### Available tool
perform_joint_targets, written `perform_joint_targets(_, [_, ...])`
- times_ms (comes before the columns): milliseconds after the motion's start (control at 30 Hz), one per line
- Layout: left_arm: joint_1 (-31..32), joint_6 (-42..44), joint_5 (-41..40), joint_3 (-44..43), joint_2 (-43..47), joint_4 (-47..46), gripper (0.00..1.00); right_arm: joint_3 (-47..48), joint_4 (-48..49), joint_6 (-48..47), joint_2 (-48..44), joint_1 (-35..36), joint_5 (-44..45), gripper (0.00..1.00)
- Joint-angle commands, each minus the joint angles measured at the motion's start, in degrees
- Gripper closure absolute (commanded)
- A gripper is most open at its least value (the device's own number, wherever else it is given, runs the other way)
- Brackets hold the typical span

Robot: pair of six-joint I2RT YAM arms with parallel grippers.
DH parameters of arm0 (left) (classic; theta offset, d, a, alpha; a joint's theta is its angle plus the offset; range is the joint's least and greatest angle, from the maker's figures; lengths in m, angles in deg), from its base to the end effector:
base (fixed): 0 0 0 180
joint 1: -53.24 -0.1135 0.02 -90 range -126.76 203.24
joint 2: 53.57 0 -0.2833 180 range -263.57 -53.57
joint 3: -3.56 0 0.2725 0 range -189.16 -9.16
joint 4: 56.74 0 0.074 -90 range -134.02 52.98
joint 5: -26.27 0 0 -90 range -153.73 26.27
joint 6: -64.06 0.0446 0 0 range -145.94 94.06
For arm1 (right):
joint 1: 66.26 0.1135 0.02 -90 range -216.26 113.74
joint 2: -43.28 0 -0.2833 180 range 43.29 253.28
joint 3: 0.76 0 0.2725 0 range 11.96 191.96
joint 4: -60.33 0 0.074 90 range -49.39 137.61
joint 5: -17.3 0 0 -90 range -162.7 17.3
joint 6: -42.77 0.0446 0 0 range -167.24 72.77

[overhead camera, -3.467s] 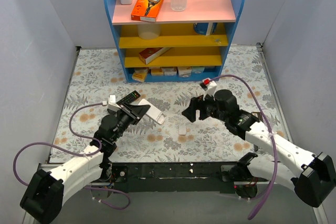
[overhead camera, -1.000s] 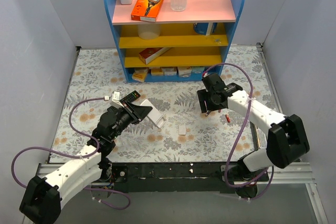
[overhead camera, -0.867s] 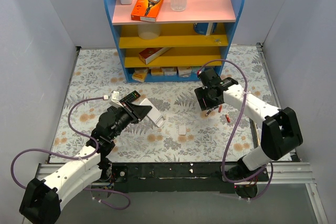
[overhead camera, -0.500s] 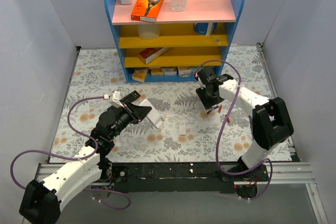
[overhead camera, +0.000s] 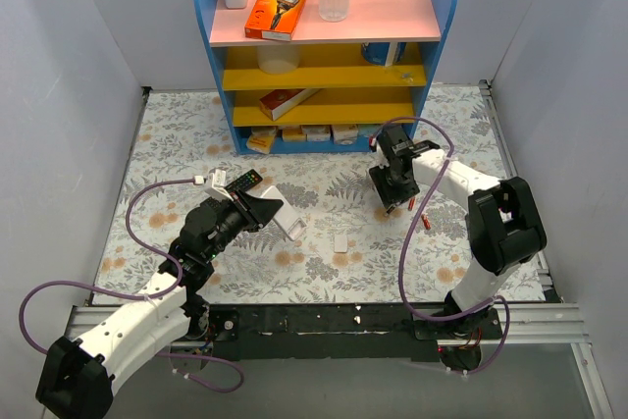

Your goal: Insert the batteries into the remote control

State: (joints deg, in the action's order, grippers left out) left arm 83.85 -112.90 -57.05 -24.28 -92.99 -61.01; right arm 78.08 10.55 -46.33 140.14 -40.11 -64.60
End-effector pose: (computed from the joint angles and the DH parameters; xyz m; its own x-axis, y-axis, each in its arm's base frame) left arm 0.1570 -0.0989 0.2236 -0.6100 -0.7915 -0.0378 -0.0773 0.1069 -0.9913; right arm 0.3238 0.1520 0.2011 -0.8371 -0.3937 -0.3798 -0.3754 0.9184 -0.1245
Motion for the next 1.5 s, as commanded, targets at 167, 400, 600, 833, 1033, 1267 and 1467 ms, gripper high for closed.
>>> perform_joint_targets(167, [0.2,1.2,-0.4,-2.2,-0.2,-0.1,1.00,-2.1,-3.8,-3.3,-1.8,0.0,-1.0,0.43])
perform_joint_targets(400, [0.2,1.2,-0.1,-2.5,-0.7,0.4,1.00,-1.7,-3.6,-13.9,-1.1,2.9,5.0,0.41])
perform_joint_targets(600, [0.2,1.2,-0.1,-2.5,-0.8,0.5,1.00,-1.6,-0.9,-16.7,0.3,5.0,7.9,0.42])
perform_joint_targets(833, [0.2,1.4,-0.3,-2.6,-0.5,1.1,1.00,-2.0,1.8,-18.6,2.2,7.4,9.0,0.44])
perform_joint_targets(1033, [0.2,1.6,-0.2,-2.7,-0.6,1.3,1.00,-2.3,3.2,-20.6,3.1,8.5,8.8,0.47])
perform_joint_targets(1267, [0.2,1.9,-0.3,-2.6,-0.7,1.5,1.00,-3.2,5.0,-22.4,3.8,8.9,7.6,0.57])
perform_joint_targets(1467, [0.2,2.1,-0.3,-2.7,-0.8,1.7,1.00,-3.4,5.2,-23.4,4.2,9.0,4.9,0.65])
